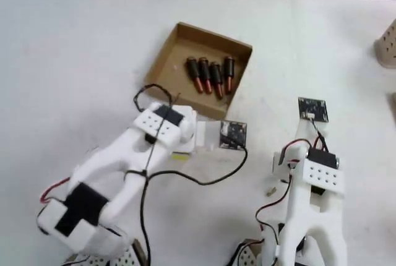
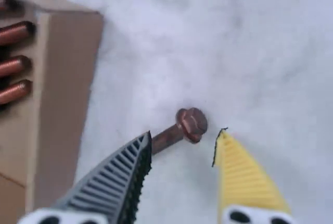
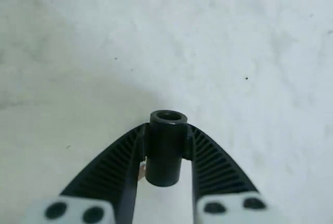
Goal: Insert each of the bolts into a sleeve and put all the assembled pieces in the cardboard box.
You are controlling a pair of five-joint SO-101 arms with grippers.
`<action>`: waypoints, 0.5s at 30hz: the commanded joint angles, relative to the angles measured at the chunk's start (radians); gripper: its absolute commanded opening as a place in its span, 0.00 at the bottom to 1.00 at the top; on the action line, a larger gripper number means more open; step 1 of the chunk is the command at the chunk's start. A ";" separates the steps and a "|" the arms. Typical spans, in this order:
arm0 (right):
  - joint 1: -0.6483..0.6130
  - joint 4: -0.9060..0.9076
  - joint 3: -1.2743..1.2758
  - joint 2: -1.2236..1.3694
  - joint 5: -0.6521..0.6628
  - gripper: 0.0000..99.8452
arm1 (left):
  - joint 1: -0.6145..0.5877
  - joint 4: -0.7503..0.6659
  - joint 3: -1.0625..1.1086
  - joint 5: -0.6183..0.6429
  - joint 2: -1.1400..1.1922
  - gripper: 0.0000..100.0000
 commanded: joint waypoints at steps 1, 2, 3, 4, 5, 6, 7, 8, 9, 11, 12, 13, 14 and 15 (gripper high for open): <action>0.013 -0.015 -0.002 -0.027 0.014 0.02 | 0.008 -0.012 -0.098 -0.018 0.096 0.21; 0.013 -0.015 -0.002 -0.027 0.014 0.02 | 0.005 -0.011 -0.117 -0.018 0.127 0.19; 0.012 -0.015 -0.002 -0.027 0.014 0.02 | -0.004 0.003 -0.135 -0.018 0.150 0.18; 0.012 -0.015 -0.002 -0.027 0.014 0.02 | -0.010 0.025 -0.157 -0.020 0.157 0.17; 0.012 -0.015 -0.002 -0.027 0.014 0.02 | -0.013 0.037 -0.169 -0.021 0.160 0.17; 0.012 -0.015 -0.002 -0.027 0.014 0.02 | -0.021 0.044 -0.176 -0.021 0.162 0.17; 0.012 -0.015 -0.002 -0.027 0.014 0.02 | -0.030 0.044 -0.176 -0.021 0.160 0.18; 0.012 -0.015 -0.002 -0.027 0.014 0.02 | -0.036 0.044 -0.176 -0.023 0.159 0.18; 0.012 -0.016 -0.002 -0.027 0.014 0.02 | -0.041 0.044 -0.180 -0.031 0.157 0.19; 0.010 -0.016 -0.002 -0.027 0.014 0.02 | -0.041 0.048 -0.186 -0.029 0.156 0.20; 0.010 -0.016 -0.002 -0.027 0.014 0.02 | -0.041 0.048 -0.187 -0.028 0.154 0.21; 0.010 -0.016 -0.002 -0.027 0.014 0.02 | -0.041 0.051 -0.189 -0.028 0.151 0.21; 0.010 -0.016 -0.002 -0.027 0.014 0.02 | -0.042 0.054 -0.195 -0.028 0.137 0.21; 0.010 -0.016 -0.002 -0.027 0.014 0.02 | -0.048 0.069 -0.196 -0.031 0.114 0.21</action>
